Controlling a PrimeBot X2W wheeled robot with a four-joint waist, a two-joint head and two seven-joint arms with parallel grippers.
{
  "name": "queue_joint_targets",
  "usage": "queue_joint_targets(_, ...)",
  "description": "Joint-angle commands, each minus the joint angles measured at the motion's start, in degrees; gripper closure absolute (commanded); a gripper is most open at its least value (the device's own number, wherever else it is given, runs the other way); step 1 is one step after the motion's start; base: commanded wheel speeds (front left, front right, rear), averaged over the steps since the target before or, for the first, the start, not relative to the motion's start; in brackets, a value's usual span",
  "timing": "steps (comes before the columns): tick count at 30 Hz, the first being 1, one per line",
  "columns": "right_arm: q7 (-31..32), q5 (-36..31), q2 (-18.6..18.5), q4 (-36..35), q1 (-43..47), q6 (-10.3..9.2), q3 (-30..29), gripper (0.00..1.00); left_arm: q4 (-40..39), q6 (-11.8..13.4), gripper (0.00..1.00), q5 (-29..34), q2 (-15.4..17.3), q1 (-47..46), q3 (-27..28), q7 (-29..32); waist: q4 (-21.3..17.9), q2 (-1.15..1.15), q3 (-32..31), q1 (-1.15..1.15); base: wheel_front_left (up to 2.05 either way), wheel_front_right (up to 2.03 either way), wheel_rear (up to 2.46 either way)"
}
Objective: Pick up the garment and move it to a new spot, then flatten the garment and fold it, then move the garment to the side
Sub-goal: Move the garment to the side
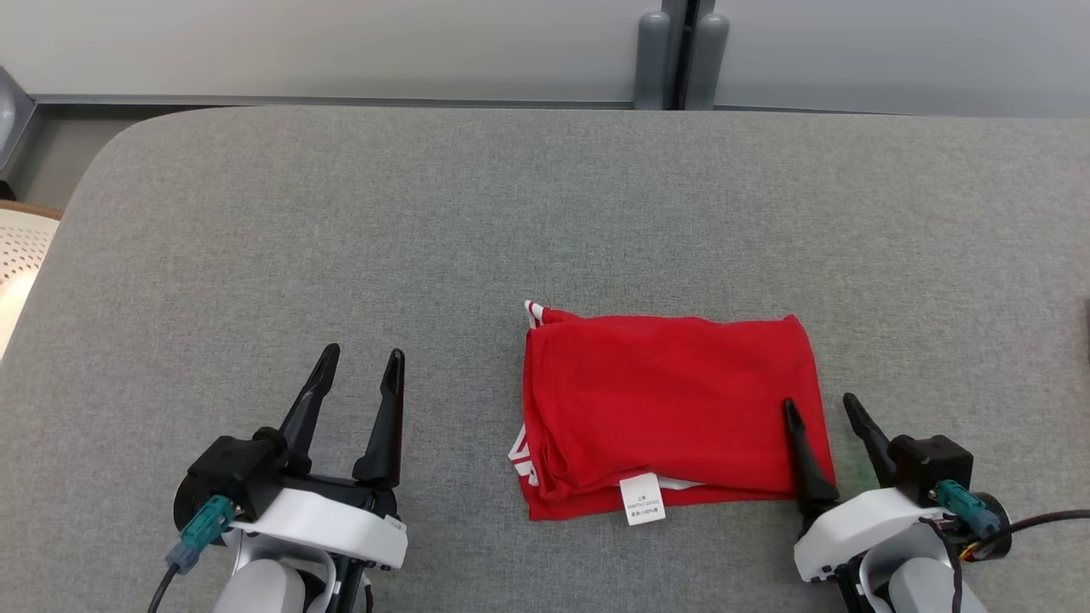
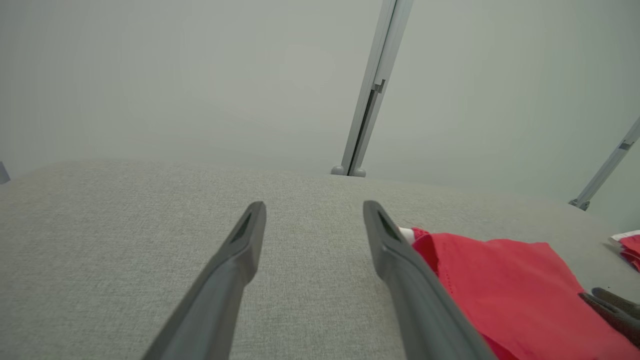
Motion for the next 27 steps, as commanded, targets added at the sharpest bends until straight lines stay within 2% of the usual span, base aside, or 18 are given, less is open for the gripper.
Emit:
queue_joint_targets(1,-0.27,0.50,-0.01,1.33,-1.05,-0.02,0.54,0.00,0.03,-0.10,0.00,-0.36,0.20,-1.07,-0.01,-0.08,0.39,0.00,0.36,0.00,0.00,0.00,0.00)
queue_joint_targets(6,-0.27,2.08,0.05,5.72,-2.65,-0.02,2.22,0.00,0.26,-0.10,0.00,-0.41,0.21,-1.24,-0.06,-0.07,0.67,0.00,0.56,0.00,0.00,0.00,0.00)
queue_joint_targets(7,-0.15,2.46,0.08,6.66,-2.88,-0.02,2.65,0.31,0.32,-0.10,0.00,-0.39,0.21,-1.21,-0.04,-0.07,0.65,0.00,0.50,0.00,0.00,0.00,0.00)
queue_joint_targets(8,-0.11,2.74,0.10,7.33,-3.16,-0.02,3.07,0.75,0.36,-0.10,0.00,-0.35,0.21,-1.14,0.01,-0.08,0.60,0.00,0.44,0.00,0.00,0.00,0.00)
queue_joint_targets(9,-0.10,2.94,0.02,7.92,-3.43,-0.02,3.40,1.00,0.40,-0.10,0.00,-0.30,0.20,-1.06,0.04,-0.07,0.52,0.00,0.39,0.00,0.00,0.00,0.00)
queue_joint_targets(13,-0.16,2.66,-1.41,7.60,-4.68,-0.04,4.14,1.00,0.43,-0.10,0.00,0.02,0.21,-0.94,0.07,-0.08,-0.28,0.00,0.03,0.00,0.00,0.00,0.00)
queue_joint_targets(18,-0.20,-1.86,-4.25,3.62,-5.94,-0.04,5.12,1.00,-0.11,-0.10,0.00,0.63,0.21,-0.46,-0.05,-0.08,-2.66,0.00,-0.41,0.00,0.00,0.00,0.00)
queue_joint_targets(27,-0.22,-9.17,-12.37,-2.72,-10.02,-0.04,6.08,1.00,-2.60,-0.10,0.00,2.13,0.21,-1.78,-1.12,-0.07,-9.96,0.00,0.72,0.00,0.00,0.00,0.00)
